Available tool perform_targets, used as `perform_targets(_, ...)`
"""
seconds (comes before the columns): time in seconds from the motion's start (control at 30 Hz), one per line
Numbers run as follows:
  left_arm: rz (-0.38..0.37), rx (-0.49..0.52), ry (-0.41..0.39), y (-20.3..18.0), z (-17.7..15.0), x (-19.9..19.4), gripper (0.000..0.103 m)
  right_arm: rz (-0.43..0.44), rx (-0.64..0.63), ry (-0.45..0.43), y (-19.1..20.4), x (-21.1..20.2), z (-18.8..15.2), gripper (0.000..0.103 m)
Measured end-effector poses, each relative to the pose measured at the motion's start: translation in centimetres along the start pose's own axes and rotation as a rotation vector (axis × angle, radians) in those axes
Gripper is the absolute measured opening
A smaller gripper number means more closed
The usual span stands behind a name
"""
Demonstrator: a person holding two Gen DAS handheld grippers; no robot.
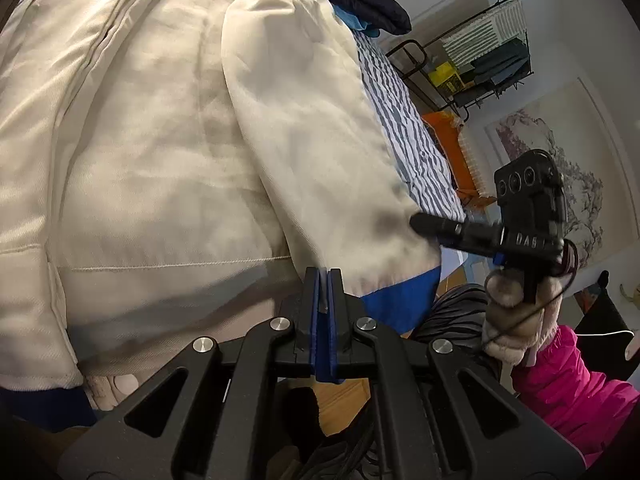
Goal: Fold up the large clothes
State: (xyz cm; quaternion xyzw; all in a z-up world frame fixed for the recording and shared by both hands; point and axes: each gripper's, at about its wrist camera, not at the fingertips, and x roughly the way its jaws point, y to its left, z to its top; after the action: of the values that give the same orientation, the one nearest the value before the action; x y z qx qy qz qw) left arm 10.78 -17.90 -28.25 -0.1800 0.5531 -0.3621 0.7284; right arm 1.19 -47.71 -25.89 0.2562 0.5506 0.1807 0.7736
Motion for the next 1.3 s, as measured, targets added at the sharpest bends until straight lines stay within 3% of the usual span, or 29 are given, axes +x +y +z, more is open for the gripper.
perform_targets(0.03, -0.005, -0.005, -0.002, -0.1, 0.1, -0.1, 0.001, 0.024, -0.008, 0.02, 0.4, 0.2, -0.1, 0.02)
perform_targets(0.07, -0.01, -0.007, -0.007, -0.2, 0.0, -0.2, 0.001, 0.092, 0.005, 0.038, 0.8, 0.2, -0.1, 0.011)
perform_targets(0.13, -0.023, -0.004, -0.014, -0.4, 0.0, -0.5, 0.001, 0.247, 0.046, -0.006, 1.2, -1.2, 0.2, 0.006)
perform_targets(0.2, -0.027, 0.011, -0.012, -0.7, -0.1, -0.4, 0.001, 0.303, 0.065, -0.058, 0.8, -2.7, 0.5, 0.003)
perform_targets(0.27, -0.013, 0.028, -0.001, -0.9, -0.2, 0.1, 0.001, 0.239, 0.094, -0.066, -0.6, -3.2, 0.6, 0.002)
perform_targets(0.33, -0.007, 0.025, 0.015, -0.7, -0.3, 0.7, 0.001, 0.128, 0.169, 0.001, -2.7, -2.2, 0.3, 0.001)
perform_targets(0.43, -0.007, 0.028, 0.025, -0.8, -0.4, 1.0, 0.001, -0.02, 0.131, 0.054, -3.0, -1.3, -0.4, 0.001)
perform_targets(0.53, -0.009, 0.027, 0.032, -0.7, -0.4, 1.3, 0.001, -0.022, 0.087, 0.008, -2.0, -1.9, -0.5, 0.009)
perform_targets(0.63, -0.013, 0.027, 0.033, -0.6, -0.5, 1.2, 0.001, 0.036, 0.094, -0.02, -1.6, -2.1, 0.2, 0.056)
perform_targets(0.7, -0.018, 0.025, 0.032, -0.7, -0.4, 1.2, 0.001, -0.002, 0.042, 0.002, -0.5, -1.5, 0.6, 0.032)
perform_targets(0.73, -0.02, 0.025, 0.03, -1.0, -0.3, 1.3, 0.001, -0.047, 0.013, 0.03, 0.3, -0.7, 0.5, 0.014)
perform_targets(0.77, -0.024, 0.028, 0.026, -1.2, -0.3, 1.2, 0.001, -0.086, -0.007, 0.038, 1.2, -0.2, 0.2, 0.006)
perform_targets(0.83, -0.024, 0.046, 0.012, -1.8, -0.3, 1.0, 0.001, -0.117, -0.037, 0.043, 1.8, -0.3, 0.3, 0.001)
perform_targets(0.93, 0.013, 0.077, 0.025, -1.7, -0.5, 1.5, 0.001, -0.201, -0.068, 0.011, 1.8, -1.3, 0.2, 0.0)
perform_targets(1.07, 0.03, 0.067, 0.039, -0.8, -0.9, 1.6, 0.001, -0.299, -0.05, 0.046, 0.8, -0.8, 0.2, 0.0)
perform_targets(1.17, 0.044, 0.091, 0.013, -1.1, -1.1, 0.0, 0.001, -0.222, -0.044, 0.024, 1.1, -1.7, 0.2, 0.005)
perform_targets(1.2, 0.056, 0.105, -0.003, -1.3, -1.2, -0.8, 0.001, -0.196, -0.042, -0.004, 1.1, -2.5, 0.2, 0.011)
perform_targets(1.23, 0.063, 0.114, -0.016, -1.5, -1.3, -1.4, 0.001, -0.188, -0.046, -0.043, 1.1, -3.5, 0.1, 0.027)
perform_targets(1.27, 0.071, 0.121, -0.033, -1.6, -1.4, -2.2, 0.001, -0.184, -0.049, -0.08, 1.0, -4.6, -0.1, 0.037)
perform_targets(1.3, 0.075, 0.128, -0.051, -1.8, -1.5, -2.9, 0.001, -0.177, -0.045, -0.099, 0.7, -5.1, -0.3, 0.038)
